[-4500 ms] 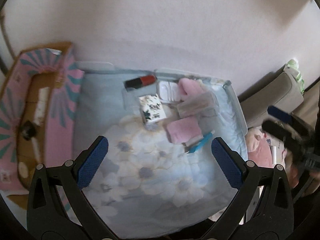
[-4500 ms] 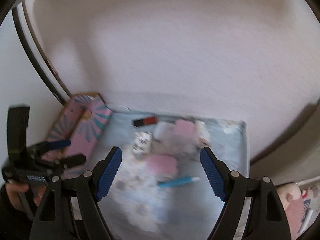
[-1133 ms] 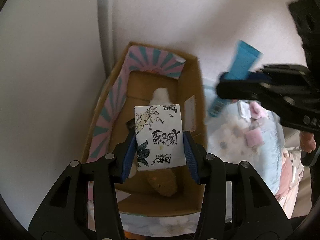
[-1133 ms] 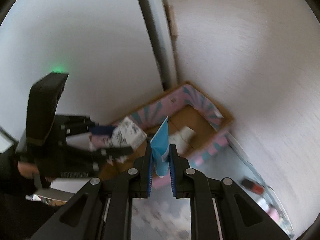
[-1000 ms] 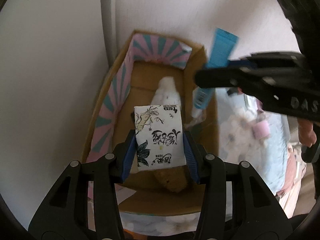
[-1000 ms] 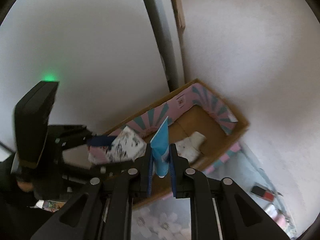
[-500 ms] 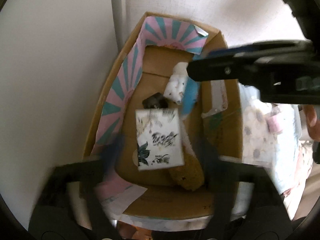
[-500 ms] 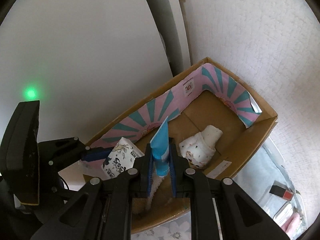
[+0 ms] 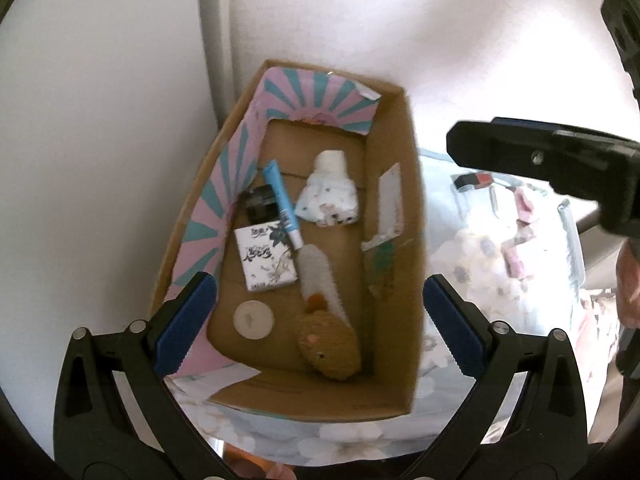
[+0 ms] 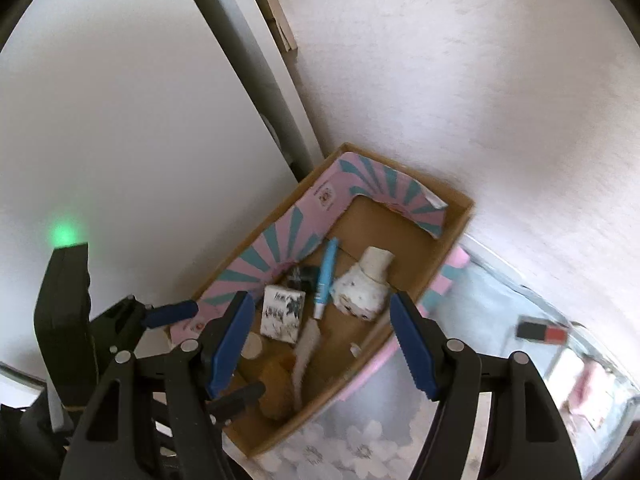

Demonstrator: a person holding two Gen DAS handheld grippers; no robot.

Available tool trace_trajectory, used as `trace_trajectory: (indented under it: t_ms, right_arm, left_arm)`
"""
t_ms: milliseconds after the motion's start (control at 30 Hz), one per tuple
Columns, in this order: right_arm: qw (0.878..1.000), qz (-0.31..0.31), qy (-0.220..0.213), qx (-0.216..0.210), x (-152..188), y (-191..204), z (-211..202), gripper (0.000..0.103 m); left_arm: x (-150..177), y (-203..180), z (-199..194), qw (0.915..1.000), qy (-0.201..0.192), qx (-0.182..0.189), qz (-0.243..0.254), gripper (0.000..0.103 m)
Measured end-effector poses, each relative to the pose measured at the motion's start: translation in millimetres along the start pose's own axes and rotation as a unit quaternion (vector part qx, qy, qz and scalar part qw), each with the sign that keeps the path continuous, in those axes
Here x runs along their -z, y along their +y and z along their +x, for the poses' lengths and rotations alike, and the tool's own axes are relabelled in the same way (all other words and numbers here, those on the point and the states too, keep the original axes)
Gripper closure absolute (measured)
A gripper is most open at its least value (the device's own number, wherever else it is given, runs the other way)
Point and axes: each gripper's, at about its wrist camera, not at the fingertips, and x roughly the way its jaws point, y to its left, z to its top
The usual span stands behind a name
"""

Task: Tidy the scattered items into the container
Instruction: 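Carry tissue pack and blue pen into the cardboard box and release both, then move both tools back over the tray toward the pink items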

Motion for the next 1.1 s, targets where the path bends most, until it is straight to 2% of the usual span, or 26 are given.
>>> trace_trajectory:
  t_ms: [100,300,467,667,767,933,1100]
  right_arm:
    - [1.000,0.005,-0.012,0.026,8,-6,-13,0.037]
    - [0.999,0.038,-0.024,0.025,24,-29,-37,0.037]
    - [0.996,0.052,-0.044,0.064,34,-51,-69,0.037]
    - [0.989,0.089,-0.078,0.082,50,-95,-119,0.037]
    - [0.986,0.122,-0.089,0.077,64,-122,-142,0.037]
    - [0.977,0.159,-0.092,0.105,87,-166,-170,0.037]
    - [0.969,0.192,-0.088,0.125,109,-209,-178,0.037]
  left_arm:
    - [-3,-12,-6,0.9999,-0.007,0.001,0.009,0.000]
    - [-6,-37,-17,0.9994,-0.016,0.007,0.030,0.000]
    - [-11,-61,-30,0.9983,-0.032,0.007,0.048,0.000]
    - [-20,-90,-35,0.9960,-0.038,0.048,0.065,0.000]
    - [-24,-107,-34,0.9949,-0.035,0.060,0.073,0.000]
    - [-33,-127,-22,0.9945,-0.023,0.078,0.067,0.000]
    - [-41,-147,8,0.9944,-0.001,0.082,0.066,0.000]
